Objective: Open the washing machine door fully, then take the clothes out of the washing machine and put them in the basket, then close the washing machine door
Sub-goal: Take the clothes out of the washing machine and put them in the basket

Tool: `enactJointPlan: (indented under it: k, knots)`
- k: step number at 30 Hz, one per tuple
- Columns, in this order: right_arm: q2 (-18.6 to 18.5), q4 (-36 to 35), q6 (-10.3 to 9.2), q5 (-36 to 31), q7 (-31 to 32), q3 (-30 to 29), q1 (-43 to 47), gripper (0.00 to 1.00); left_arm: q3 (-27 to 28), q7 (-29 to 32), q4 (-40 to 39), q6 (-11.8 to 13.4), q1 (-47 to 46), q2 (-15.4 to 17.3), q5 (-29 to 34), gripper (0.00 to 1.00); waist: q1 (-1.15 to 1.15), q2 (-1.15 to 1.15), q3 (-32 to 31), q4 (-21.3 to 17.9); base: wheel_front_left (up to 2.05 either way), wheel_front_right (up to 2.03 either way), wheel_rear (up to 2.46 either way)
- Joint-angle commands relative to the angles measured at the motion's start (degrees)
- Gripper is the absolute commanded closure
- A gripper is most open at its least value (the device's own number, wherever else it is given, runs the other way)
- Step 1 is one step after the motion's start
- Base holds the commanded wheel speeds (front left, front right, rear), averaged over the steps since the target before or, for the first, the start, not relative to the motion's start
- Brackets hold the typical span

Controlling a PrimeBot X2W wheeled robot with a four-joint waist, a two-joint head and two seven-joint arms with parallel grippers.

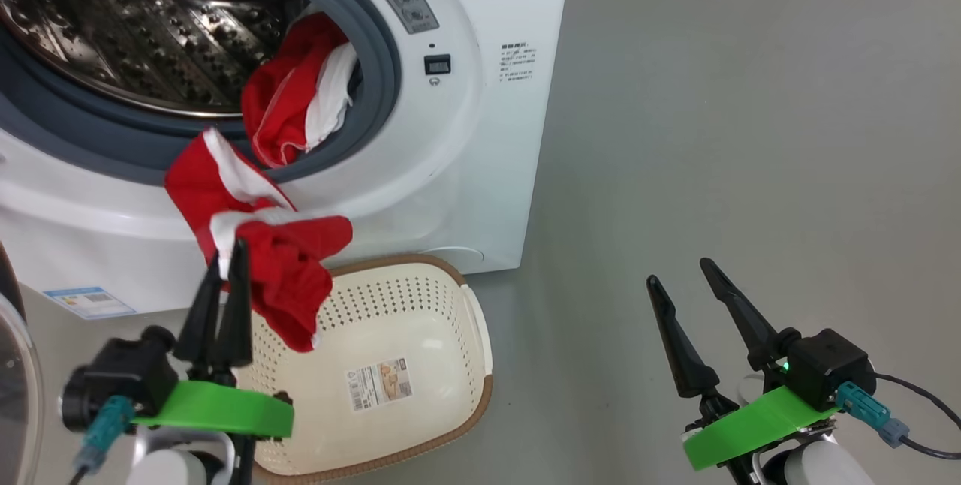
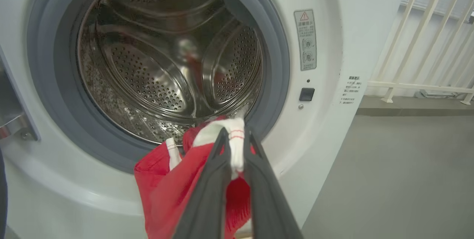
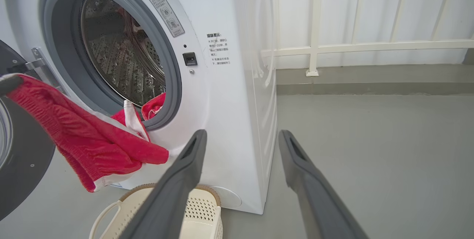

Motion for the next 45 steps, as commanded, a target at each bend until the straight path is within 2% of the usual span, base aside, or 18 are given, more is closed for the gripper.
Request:
enactJointPlan:
  k: [1,15,18,26,34,41,42,43,45]
  knots:
    - [-0.31,-1.55,0.36,0.51,-0.37,0.96,-0.44,0.0,1.32,-0.6,0.65,0.33,-1.14,0.67,-0.39,1.0,0.0,0.0,0.7,0.04,0.0,0.0,0.0]
    - [-0.2,-2.18,0.36,-0.32,-0.37,0.49,-2.86,0.0,0.14,-0.68,20.46,-0.68,-8.16,0.16,-2.0,1.0,0.0,0.0,6.46,-1.51,0.0,0.0,0.0]
    - [-0.2,-2.8,0.36,-0.48,-0.37,0.3,-3.48,0.0,-1.07,-0.68,27.21,-1.04,-11.21,0.14,-3.18,1.0,0.0,0.0,8.16,-1.63,0.0,0.0,0.0]
    - [-0.16,-2.86,0.36,-0.64,-0.37,1.03,-4.66,0.0,-4.49,-0.68,38.76,-1.43,-17.58,0.13,-5.53,1.0,0.0,0.0,11.62,-1.88,0.0,0.0,0.0]
    - [-0.2,-2.75,0.36,-0.29,-0.37,1.67,-6.02,0.0,-6.4,-0.68,54.42,-1.65,-24.62,0.55,-6.08,1.0,0.0,0.0,14.79,-3.85,0.0,0.0,0.0]
    - [-0.02,-2.94,0.36,-0.05,-0.37,2.17,-7.0,0.0,-7.43,2.47,61.28,-1.62,-28.85,1.65,-6.02,1.0,0.0,0.0,17.91,-6.08,0.0,0.0,0.0]
    - [0.04,-2.99,0.36,-0.04,-0.37,2.25,-7.11,0.0,-7.44,2.99,61.64,-1.35,-29.09,1.92,-6.07,0.96,0.0,0.0,18.25,-6.39,0.0,0.0,0.0]
    - [0.1,-3.02,0.36,-0.04,-0.37,2.31,-7.22,0.0,-7.55,3.5,61.93,-1.03,-29.24,2.21,-6.01,0.81,0.0,0.0,18.54,-6.68,0.0,0.0,0.0]
    - [0.23,-3.01,0.36,-0.04,-0.37,2.38,-7.4,0.0,-7.68,4.39,62.34,-0.68,-29.35,2.61,-6.06,0.61,0.0,0.0,18.88,-7.15,0.0,0.0,0.0]
